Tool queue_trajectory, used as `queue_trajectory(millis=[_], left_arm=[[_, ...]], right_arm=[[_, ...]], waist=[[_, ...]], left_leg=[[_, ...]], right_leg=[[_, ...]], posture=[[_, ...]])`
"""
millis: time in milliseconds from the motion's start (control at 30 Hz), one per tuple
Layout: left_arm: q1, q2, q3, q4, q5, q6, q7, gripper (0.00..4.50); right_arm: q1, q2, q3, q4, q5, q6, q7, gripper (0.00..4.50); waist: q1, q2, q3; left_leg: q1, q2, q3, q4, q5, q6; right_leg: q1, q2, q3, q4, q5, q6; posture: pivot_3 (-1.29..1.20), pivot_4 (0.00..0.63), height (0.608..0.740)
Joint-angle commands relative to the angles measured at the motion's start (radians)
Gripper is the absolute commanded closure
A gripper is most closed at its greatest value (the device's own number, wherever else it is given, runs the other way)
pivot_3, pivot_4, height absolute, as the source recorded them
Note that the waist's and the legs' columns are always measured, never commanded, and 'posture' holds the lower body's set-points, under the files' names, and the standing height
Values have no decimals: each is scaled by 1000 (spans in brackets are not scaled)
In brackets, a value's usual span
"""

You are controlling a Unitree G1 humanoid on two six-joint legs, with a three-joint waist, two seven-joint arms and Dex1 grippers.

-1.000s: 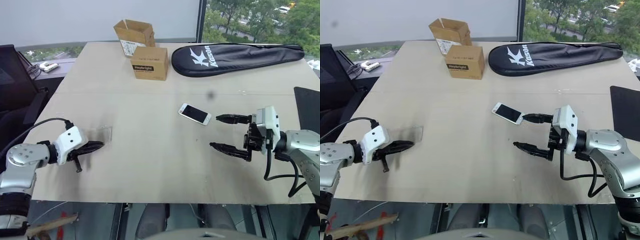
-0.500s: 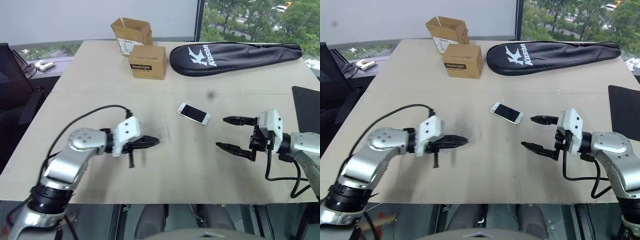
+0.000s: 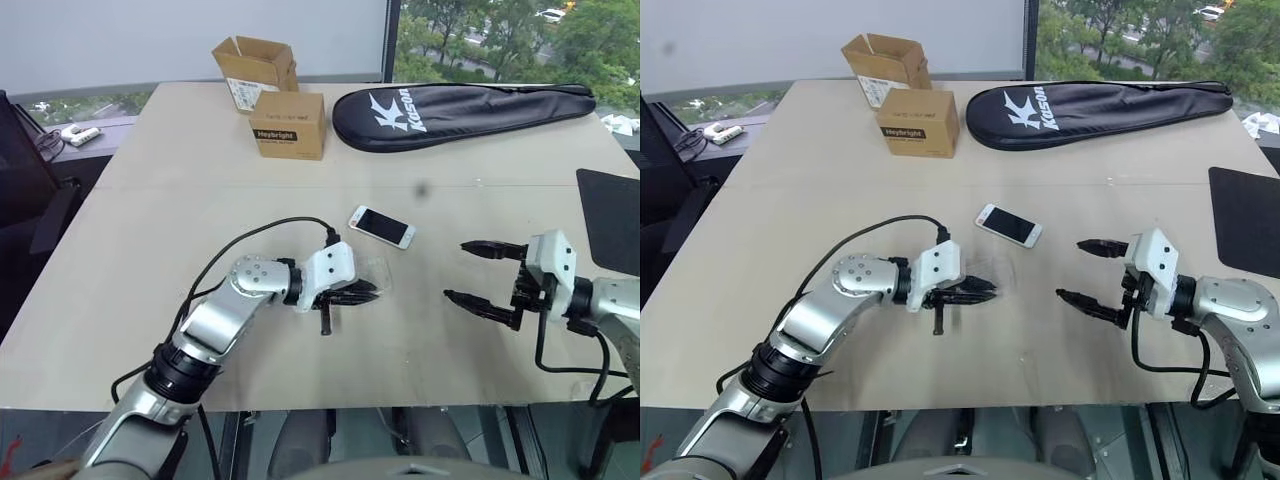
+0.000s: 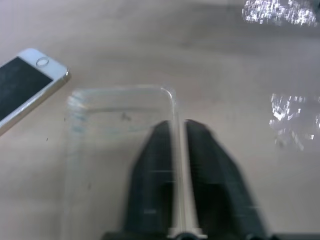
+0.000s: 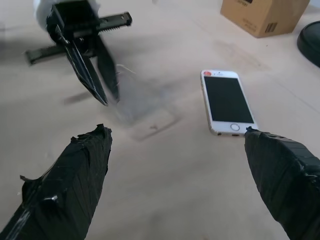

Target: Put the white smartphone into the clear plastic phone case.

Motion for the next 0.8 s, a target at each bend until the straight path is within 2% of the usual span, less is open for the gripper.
queue_trajectory(millis=[33, 167, 200, 367, 500, 667, 800], left_arm=[[-9, -10, 17, -12, 1, -54, 1, 2222], [12, 6, 127, -66, -91, -2, 3, 327], [22, 23, 164, -89, -118, 20, 1, 77], [114, 123, 359, -189, -225, 136, 31, 77], [279, 212, 543, -218, -237, 172, 60, 77], [427, 252, 674, -264, -264, 194, 82, 77], [472, 247, 710, -319, -297, 227, 114, 77]], right_arm=[[-20, -21, -3, 17, -28, -39, 17, 0], [-211, 49, 94, 165, -140, 16, -112, 0], [-258, 71, 125, 200, -165, 22, -126, 0], [-433, 183, 245, 357, -263, 50, -184, 0], [-552, 272, 319, 506, -309, 74, -184, 0], [-663, 337, 363, 699, -368, 91, -189, 0], [-713, 343, 409, 814, -413, 93, -129, 0]], waist=[[1, 0, 0], [-18, -2, 1], [-20, -2, 1], [-27, -2, 2], [-28, -3, 3], [-17, -4, 3], [-9, -4, 3]], left_leg=[[0, 0, 0, 0, 0, 0], [1, 0, 1, 2, 0, 0], [1, 1, 1, 3, 0, 0], [0, 1, -1, 2, 0, 0], [-1, 1, -3, 1, 0, 0], [-2, 1, -7, 0, 0, 0], [-2, 0, -7, 0, 0, 0]], right_leg=[[0, 0, 0, 0, 0, 0], [0, 0, 2, 0, 0, 0], [0, 1, 2, 1, 0, 0], [0, 2, 0, 2, 0, 0], [-2, 1, 0, 1, 0, 0], [-2, -1, -1, 0, 0, 0], [-1, -3, -2, 0, 0, -1]], posture=[[0, 150, 740], [0, 150, 740], [0, 150, 740], [0, 150, 740], [0, 150, 740], [0, 150, 740], [0, 150, 740]])
